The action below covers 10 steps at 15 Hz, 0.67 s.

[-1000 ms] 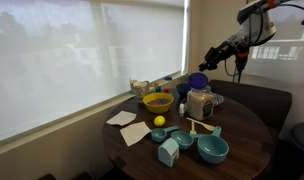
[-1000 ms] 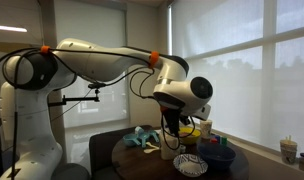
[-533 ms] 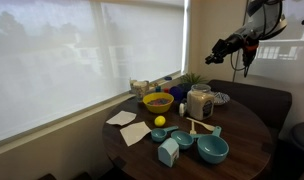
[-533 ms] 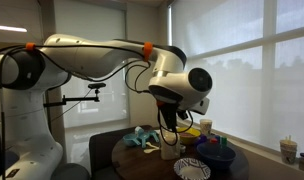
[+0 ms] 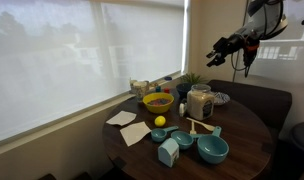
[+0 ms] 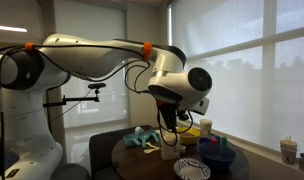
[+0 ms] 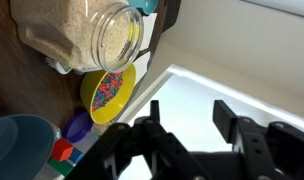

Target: Take the lid off of the jar

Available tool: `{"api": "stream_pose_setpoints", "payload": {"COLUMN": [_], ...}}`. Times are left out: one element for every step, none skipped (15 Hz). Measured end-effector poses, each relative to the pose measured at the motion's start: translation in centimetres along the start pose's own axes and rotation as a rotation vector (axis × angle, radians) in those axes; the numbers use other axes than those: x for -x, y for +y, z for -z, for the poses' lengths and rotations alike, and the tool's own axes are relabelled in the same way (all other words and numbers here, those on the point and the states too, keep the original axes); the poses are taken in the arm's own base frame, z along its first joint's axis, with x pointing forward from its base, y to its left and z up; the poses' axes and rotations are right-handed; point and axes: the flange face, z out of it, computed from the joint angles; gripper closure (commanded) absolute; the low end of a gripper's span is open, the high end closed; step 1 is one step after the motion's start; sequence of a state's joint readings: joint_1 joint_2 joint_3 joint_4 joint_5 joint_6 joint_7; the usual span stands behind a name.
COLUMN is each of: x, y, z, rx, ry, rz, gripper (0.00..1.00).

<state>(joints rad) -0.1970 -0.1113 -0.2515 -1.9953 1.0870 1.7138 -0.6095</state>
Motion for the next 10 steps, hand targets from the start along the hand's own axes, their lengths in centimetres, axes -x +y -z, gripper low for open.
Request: {"api": "stream_pose_setpoints", "payload": {"x": [0.0, 0.0, 0.1, 0.2, 0.2, 0.2, 0.1, 0.0, -0.2, -0.3], "y": [0.0, 0.0, -0.1, -0.1, -0.3, -0.7, -1.3, -2.1, -3.3, -4.5], "z": [0.0, 0.0, 0.1, 0.2, 0.3, 0.6, 0.8, 1.0, 1.1, 1.0], "rx": [0.002, 0.005, 0.013, 0.035, 0.070, 0.121, 0.177, 0.229, 0.280, 0.331], "ry": [-0.001, -0.003, -0.008, -0.016, -0.024, -0.031, -0.033, -0.036, -0.043, -0.051], "rz": [0.001, 0.002, 0.006, 0.013, 0.023, 0.035, 0.043, 0.053, 0.065, 0.076], "gripper": [0.05, 0.00, 0.00, 0.00, 0.00, 0.00, 0.00, 0.00, 0.00, 0.00]}}
